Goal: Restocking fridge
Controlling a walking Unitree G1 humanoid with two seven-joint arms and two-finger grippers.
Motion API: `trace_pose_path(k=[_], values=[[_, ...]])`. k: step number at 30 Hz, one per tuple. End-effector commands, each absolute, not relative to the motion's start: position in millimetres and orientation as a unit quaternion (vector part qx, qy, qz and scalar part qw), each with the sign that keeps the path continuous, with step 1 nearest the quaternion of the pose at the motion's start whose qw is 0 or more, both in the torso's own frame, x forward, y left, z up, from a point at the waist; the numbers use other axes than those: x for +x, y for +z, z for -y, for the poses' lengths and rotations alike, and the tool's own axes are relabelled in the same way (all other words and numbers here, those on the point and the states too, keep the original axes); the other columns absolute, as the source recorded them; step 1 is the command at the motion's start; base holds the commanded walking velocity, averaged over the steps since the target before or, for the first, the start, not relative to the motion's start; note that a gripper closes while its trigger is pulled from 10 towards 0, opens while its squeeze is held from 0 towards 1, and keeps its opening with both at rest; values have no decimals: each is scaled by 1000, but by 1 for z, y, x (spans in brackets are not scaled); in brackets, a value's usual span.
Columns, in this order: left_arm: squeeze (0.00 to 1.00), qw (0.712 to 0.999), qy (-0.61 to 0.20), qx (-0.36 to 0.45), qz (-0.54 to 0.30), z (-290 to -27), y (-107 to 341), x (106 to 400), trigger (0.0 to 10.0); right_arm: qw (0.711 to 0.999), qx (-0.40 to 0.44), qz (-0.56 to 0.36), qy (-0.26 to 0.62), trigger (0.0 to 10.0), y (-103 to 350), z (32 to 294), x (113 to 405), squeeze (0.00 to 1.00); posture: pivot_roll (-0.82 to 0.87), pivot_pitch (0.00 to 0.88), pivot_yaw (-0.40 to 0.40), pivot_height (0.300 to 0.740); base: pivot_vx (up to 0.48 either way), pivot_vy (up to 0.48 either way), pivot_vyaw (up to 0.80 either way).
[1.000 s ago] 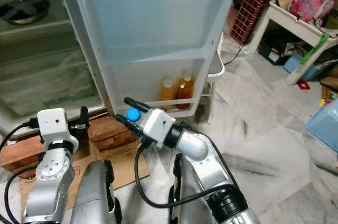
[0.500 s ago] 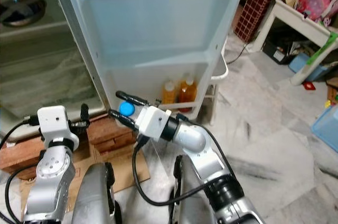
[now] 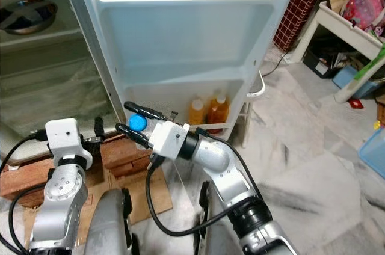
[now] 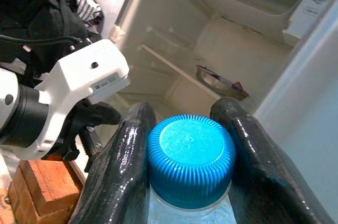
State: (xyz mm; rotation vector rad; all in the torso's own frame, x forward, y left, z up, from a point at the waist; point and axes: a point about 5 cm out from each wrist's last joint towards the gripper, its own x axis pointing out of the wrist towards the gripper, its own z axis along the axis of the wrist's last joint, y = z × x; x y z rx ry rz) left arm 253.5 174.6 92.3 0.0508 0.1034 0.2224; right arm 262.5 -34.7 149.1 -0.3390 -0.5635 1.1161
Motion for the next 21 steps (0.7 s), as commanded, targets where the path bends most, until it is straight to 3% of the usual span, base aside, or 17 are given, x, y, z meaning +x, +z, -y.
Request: trace_pose_path(k=[1, 11, 21], values=[[0, 992, 111, 28, -58, -176, 90, 252, 10000, 789, -161, 287, 518, 10000, 157, 32, 263, 0, 46, 87, -18, 561, 326, 0, 0], [0, 992, 111, 29, -62, -176, 89, 250, 10000, 789, -159, 288, 518, 10000, 157, 32, 262, 0, 52, 97, -20, 561, 336, 0, 0], [0, 990, 117, 30, -69, -179, 90, 234, 10000, 790, -147, 281, 524, 10000, 149, 27, 255, 0, 99, 160, -28, 561, 0, 0, 0]])
